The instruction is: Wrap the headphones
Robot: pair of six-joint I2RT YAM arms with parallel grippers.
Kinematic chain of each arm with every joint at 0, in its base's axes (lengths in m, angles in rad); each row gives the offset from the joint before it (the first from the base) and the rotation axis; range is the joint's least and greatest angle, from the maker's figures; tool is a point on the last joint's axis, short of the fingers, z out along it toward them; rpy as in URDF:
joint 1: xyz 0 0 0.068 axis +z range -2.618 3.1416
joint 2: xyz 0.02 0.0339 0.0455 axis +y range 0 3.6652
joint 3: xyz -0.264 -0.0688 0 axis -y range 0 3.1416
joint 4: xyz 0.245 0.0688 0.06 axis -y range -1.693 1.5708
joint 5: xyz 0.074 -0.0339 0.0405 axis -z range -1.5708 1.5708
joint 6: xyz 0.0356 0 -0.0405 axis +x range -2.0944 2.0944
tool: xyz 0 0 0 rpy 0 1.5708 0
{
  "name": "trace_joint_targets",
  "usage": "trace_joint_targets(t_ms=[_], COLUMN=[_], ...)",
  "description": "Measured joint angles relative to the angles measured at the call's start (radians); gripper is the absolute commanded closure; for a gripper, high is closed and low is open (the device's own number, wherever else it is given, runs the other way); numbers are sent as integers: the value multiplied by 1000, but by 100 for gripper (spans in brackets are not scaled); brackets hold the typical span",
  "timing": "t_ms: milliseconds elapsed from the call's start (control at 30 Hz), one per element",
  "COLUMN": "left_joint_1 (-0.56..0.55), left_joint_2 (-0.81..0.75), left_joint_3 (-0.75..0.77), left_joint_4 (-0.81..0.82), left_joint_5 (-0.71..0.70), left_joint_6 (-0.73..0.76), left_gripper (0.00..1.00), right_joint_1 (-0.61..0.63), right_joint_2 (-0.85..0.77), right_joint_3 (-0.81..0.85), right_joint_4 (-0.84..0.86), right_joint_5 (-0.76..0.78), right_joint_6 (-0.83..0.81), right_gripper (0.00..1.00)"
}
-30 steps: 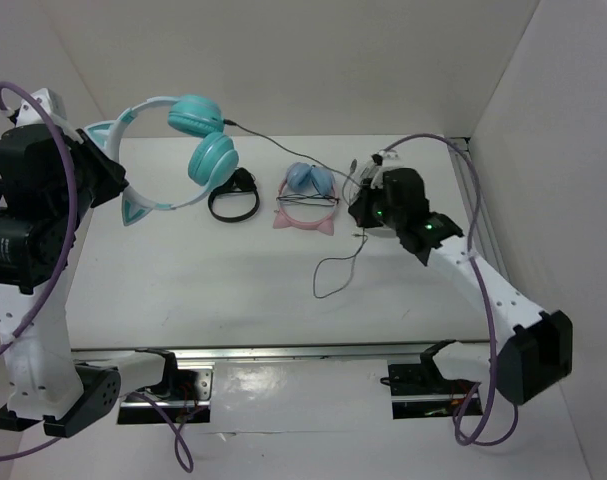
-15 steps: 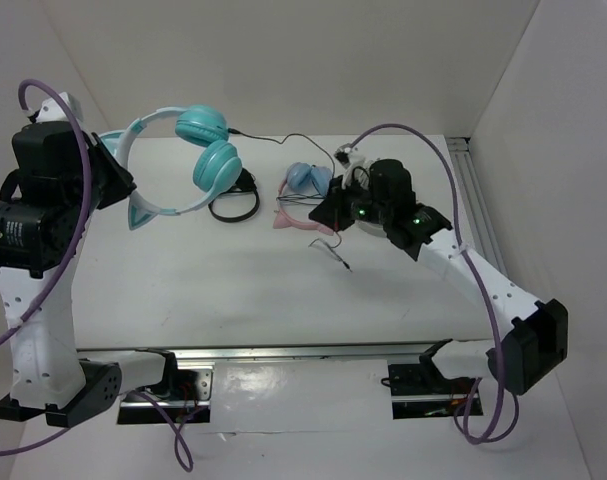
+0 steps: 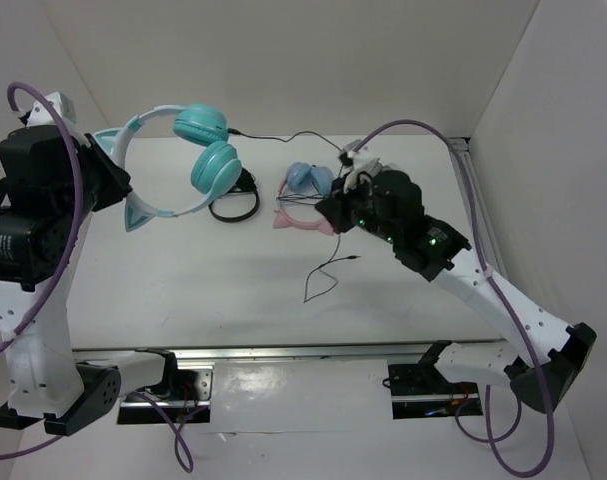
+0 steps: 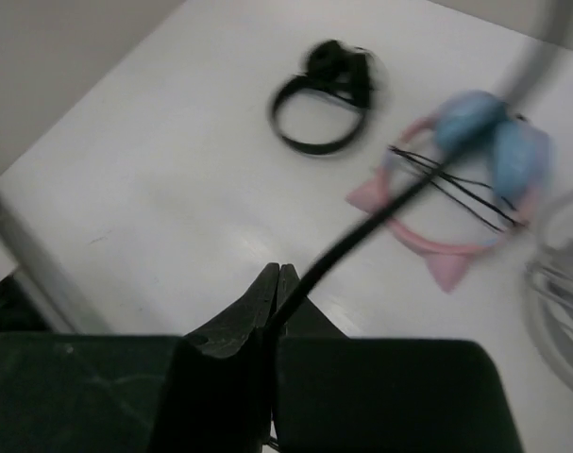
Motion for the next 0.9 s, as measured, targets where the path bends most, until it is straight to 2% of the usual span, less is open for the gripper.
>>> trace_joint_targets(t_ms=[33,67,100,133,200,267,300,400,467,500,533,667,733,800,867,900], left_joint_1=[0,0,0,0,0,0,0,0,0,0,0,0,0,0,0,0], left_joint_2=[0,0,0,-1,-8,-22,-28,-32,-30,-21,-12,7,6,3,4,6], left_joint_3=[11,23,37,48,56,34,13,-48,-79,-92,-103,-121,-120,-120,-116,-110], left_joint_4=[-3,-6,-9,-10,-8,3,4,8,10,15,18,24,28,34,35,32], left_joint_5=[-1,-3,-5,-9,-15,-19,-18,-11,-9,-10,-10,-6,-5,-4,-1,0], left_joint_6=[0,0,0,0,0,0,0,0,0,1,2,3,3,3,4,3], left_gripper=[100,100,100,100,100,100,100,100,100,100,100,100,100,100,100,100], right_joint_1=[-57,-93,-100,-92,-42,17,43,51,14,11,21,81,85,89,58,37], right_joint_2=[-10,5,41,68,190,299,311,203,130,113,112,308,357,268,117,47], right_joint_3=[-20,-21,-7,2,61,63,26,-150,-182,-167,-131,171,161,-18,-170,-192], right_joint_4=[-5,-35,-83,-114,-296,-353,-312,-138,-82,-65,-68,-237,-213,-153,-88,-89], right_joint_5=[-16,121,372,493,785,916,843,308,65,59,135,656,742,575,271,171], right_joint_6=[2,30,92,130,298,338,286,160,124,111,106,221,209,162,134,124], right_gripper=[100,100,100,100,100,100,100,100,100,100,100,100,100,98,98,100])
